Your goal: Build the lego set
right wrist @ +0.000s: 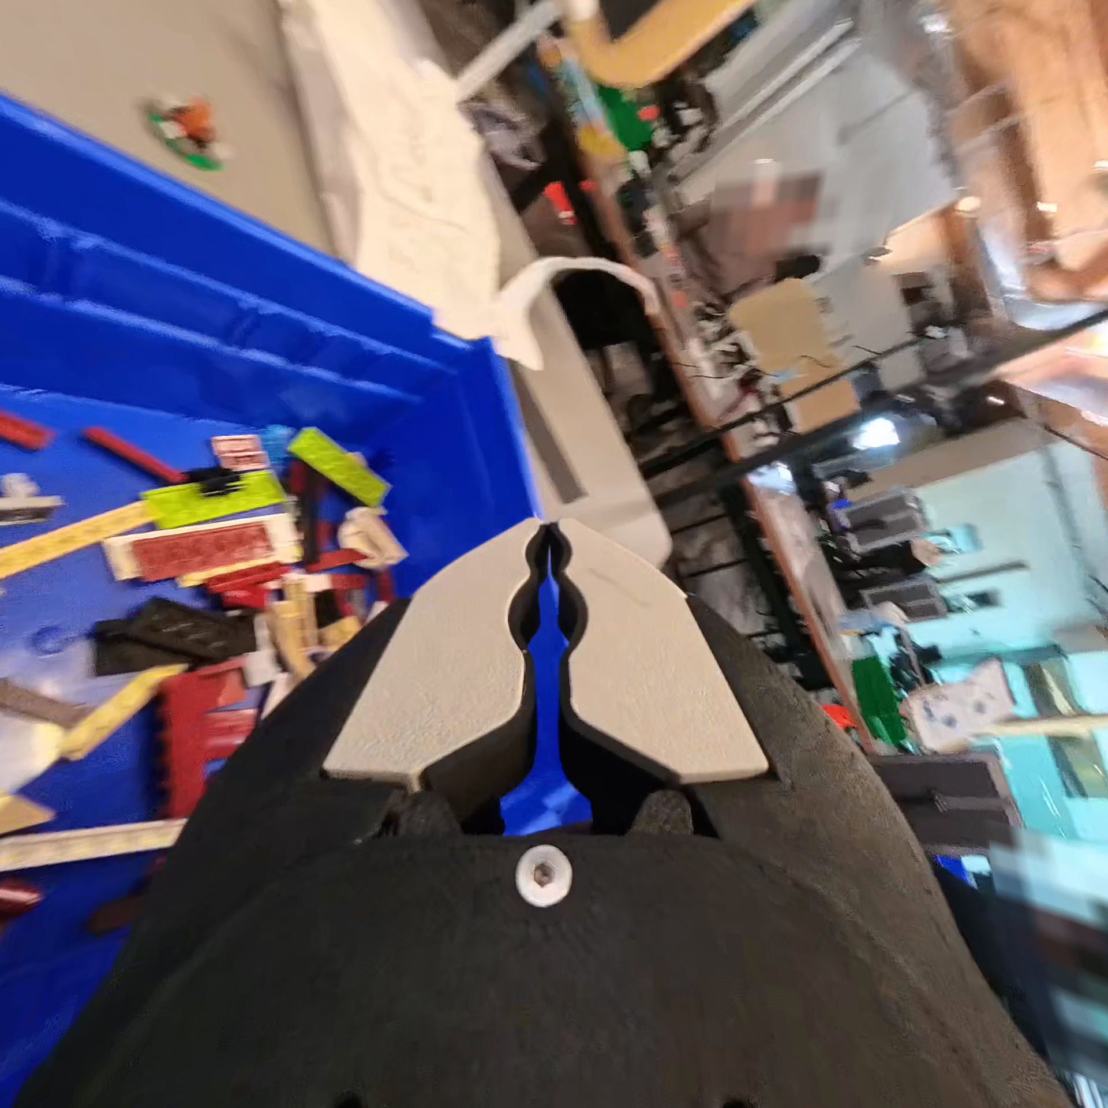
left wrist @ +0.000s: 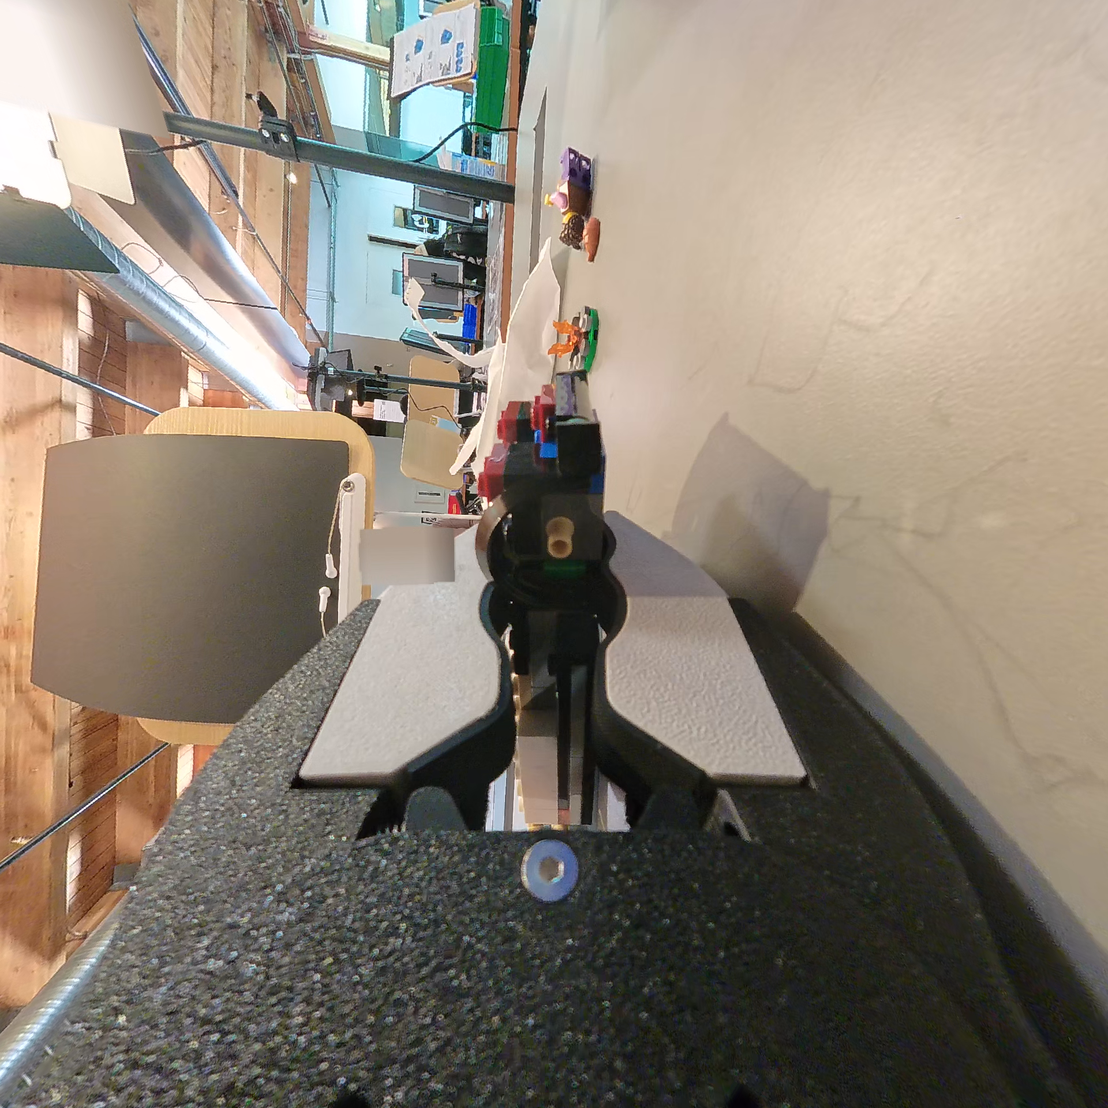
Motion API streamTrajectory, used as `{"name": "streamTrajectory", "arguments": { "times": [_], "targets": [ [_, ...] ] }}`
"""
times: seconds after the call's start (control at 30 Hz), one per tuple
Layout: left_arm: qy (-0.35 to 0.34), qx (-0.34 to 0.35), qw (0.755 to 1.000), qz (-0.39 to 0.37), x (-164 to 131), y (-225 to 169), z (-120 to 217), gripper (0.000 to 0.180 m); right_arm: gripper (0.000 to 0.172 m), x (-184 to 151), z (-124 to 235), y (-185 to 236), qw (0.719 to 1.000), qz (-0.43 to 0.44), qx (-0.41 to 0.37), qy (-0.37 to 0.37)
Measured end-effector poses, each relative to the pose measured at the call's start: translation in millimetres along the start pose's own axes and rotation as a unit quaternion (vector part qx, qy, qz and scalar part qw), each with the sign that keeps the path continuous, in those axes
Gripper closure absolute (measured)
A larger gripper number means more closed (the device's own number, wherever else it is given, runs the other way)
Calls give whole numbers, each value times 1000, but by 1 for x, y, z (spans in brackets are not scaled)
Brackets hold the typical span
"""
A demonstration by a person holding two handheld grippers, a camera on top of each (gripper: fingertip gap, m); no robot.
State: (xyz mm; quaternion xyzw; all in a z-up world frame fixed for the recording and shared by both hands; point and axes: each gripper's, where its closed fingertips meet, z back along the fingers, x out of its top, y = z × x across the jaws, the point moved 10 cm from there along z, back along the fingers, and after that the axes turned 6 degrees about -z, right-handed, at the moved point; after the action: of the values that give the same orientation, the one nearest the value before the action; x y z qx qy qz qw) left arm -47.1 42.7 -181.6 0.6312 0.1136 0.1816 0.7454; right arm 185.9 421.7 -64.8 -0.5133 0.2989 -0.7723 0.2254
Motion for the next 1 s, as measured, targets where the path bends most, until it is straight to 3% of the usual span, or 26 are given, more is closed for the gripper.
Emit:
{"name": "streamTrajectory", "arguments": {
  "times": [0.13,0.27,1.0],
  "targets": [
    [-1,0,1000,1,0,0,0,155,172,-13,25,-40,987,-109,-101,-54],
    [-1,-1,1000,2,0,0,0,155,172,-32,29,-55,970,-196,-106,-92],
    [-1,3,1000,1,0,1,1,155,172,-33,12,-40,979,-178,-64,-71]
  ]
}}
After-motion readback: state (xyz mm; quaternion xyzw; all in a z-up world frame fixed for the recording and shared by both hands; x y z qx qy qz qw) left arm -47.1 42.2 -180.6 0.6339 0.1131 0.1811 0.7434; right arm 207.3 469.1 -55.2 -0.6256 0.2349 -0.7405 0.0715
